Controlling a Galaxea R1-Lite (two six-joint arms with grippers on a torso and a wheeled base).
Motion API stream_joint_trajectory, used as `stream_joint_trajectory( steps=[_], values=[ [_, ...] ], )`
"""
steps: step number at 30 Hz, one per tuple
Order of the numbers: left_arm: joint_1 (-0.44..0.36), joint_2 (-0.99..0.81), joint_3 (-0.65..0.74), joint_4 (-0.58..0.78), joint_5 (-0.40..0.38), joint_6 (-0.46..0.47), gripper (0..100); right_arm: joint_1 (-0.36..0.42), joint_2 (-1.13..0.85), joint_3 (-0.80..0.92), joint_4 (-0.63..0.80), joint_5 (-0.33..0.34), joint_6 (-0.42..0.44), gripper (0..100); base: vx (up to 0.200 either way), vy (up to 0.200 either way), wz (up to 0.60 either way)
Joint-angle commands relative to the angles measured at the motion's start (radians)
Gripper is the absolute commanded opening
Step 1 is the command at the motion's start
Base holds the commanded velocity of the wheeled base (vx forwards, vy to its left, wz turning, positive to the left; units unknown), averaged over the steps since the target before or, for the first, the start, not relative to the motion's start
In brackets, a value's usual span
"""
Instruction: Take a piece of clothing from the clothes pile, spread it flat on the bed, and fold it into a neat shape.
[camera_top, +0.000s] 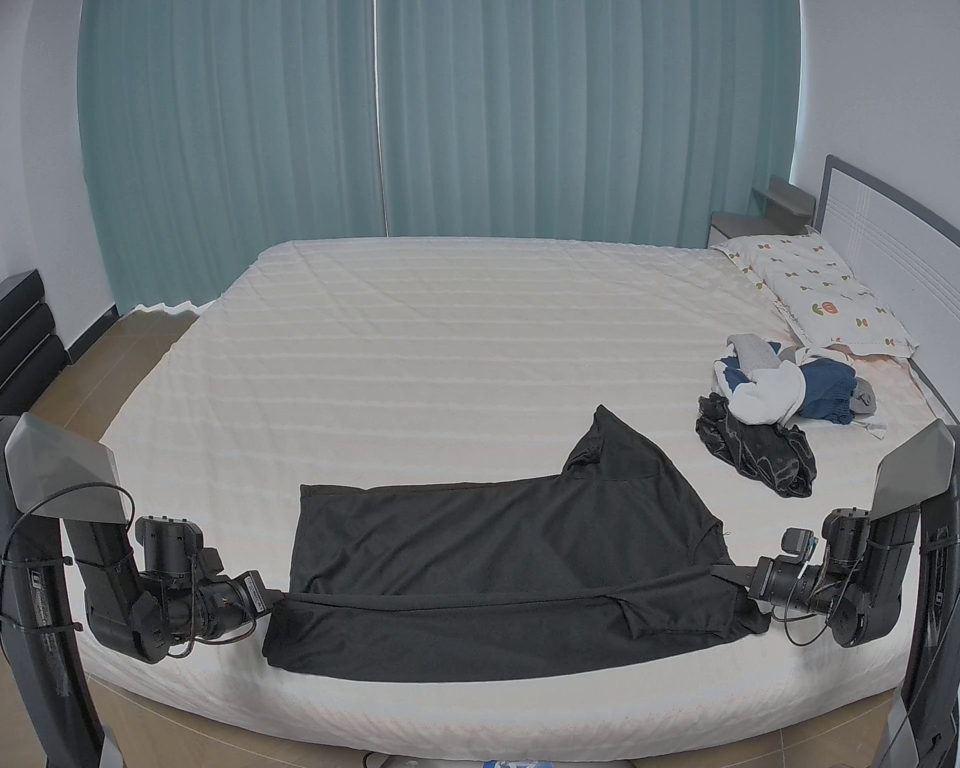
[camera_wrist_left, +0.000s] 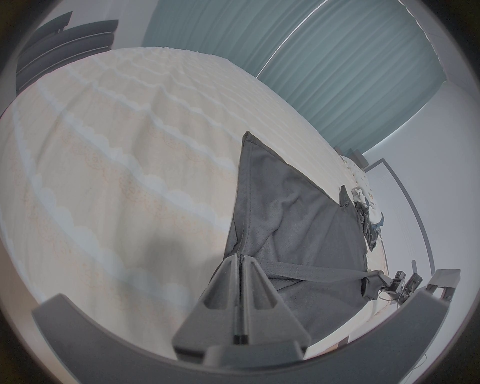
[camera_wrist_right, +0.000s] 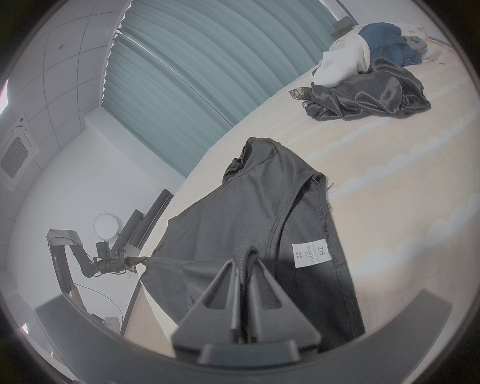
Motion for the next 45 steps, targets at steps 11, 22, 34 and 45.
stream_joint_trajectory(
  steps=[11,22,34,45],
  values=[
    [-0.001,-0.009,-0.003,0.000,0.005,-0.011,100,-0.044,-0.071,0.010,-0.009,0.000,0.012,100,0.000,0.000,0.00],
    [0.006,-0.100,-0.210,0.092,0.008,-0.095,100,-0.025,-0.202,-0.094,0.152,-0.085,0.057,100,0.000,0.000,0.00],
    [-0.017,-0.011,-0.442,0.245,0.007,-0.238,100,0.047,-0.168,-0.216,0.260,-0.177,0.107,100,0.000,0.000,0.00],
    [-0.018,0.032,-0.500,0.227,0.007,-0.241,100,0.047,-0.154,-0.213,0.258,-0.176,0.107,100,0.055,0.000,0.00]
  ],
)
